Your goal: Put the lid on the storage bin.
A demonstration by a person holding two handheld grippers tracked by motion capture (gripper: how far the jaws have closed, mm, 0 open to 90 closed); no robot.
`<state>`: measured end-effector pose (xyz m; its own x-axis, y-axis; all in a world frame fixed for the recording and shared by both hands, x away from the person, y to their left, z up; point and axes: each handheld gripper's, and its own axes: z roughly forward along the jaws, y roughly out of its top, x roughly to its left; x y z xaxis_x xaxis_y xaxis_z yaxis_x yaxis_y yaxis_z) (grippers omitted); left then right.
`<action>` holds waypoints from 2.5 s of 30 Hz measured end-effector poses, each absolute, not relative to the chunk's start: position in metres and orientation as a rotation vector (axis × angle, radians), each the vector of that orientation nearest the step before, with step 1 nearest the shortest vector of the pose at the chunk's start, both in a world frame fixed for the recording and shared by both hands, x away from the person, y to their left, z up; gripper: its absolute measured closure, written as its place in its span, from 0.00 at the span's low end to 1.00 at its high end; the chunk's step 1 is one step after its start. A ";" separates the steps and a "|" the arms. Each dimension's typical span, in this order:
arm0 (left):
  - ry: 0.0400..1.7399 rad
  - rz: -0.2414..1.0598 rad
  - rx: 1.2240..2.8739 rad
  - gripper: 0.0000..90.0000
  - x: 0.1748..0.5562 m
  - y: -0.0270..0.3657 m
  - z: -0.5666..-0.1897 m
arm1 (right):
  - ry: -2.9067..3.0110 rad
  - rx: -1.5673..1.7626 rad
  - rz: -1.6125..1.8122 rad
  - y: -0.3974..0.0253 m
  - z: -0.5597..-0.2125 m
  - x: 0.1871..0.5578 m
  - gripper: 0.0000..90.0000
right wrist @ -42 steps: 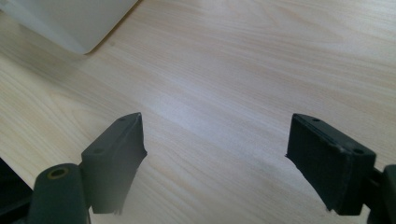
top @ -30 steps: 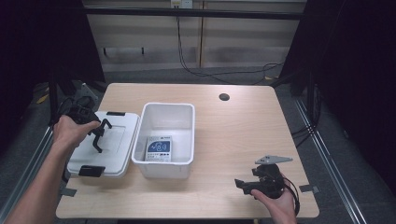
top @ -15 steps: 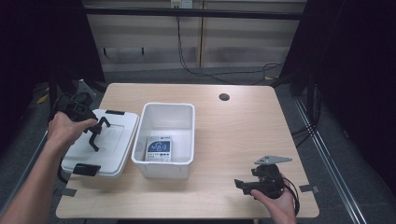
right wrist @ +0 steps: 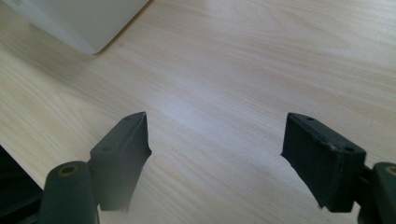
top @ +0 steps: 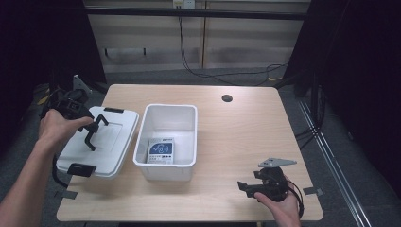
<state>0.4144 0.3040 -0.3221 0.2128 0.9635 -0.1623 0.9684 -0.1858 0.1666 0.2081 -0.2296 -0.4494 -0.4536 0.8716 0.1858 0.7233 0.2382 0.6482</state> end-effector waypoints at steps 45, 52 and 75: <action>1.770 0.000 2.205 0.94 0.408 0.287 -0.257 | 2.270 1.514 1.041 -0.232 -0.448 0.207 0.25; 1.702 0.005 2.250 0.94 0.409 0.257 -0.248 | 2.268 1.521 1.036 -0.232 -0.448 0.207 0.24; 1.685 0.120 2.320 0.94 0.408 0.179 -0.241 | 2.268 1.534 1.030 -0.233 -0.448 0.207 0.24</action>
<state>0.4083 0.1790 -0.2405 0.3201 0.9430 -0.0909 0.9205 -0.2869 0.2652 0.2070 -0.2330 -0.4484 -0.4334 0.8790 0.1987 0.7281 0.2116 0.6520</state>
